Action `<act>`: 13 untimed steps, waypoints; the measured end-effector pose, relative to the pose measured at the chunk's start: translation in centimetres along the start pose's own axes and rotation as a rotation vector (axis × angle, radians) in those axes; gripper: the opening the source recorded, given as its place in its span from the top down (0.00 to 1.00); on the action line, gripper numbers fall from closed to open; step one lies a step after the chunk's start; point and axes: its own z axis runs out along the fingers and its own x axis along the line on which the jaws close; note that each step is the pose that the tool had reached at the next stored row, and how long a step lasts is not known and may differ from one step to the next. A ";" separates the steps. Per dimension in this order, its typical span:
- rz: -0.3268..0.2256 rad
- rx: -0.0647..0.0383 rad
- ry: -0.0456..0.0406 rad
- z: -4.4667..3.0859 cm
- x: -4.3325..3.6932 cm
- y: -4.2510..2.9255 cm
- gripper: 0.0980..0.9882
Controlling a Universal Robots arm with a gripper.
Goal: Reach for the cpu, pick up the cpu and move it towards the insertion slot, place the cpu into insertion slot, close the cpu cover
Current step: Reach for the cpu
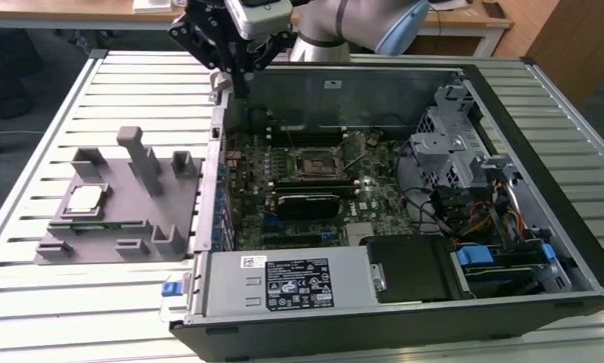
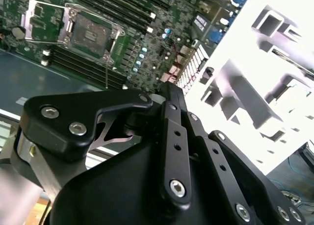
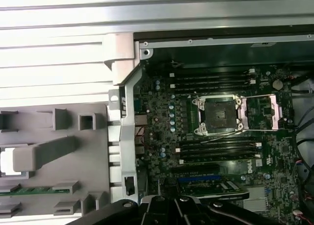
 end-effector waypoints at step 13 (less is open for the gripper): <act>0.000 0.000 0.0000 -0.04 3.17 -0.08 0.99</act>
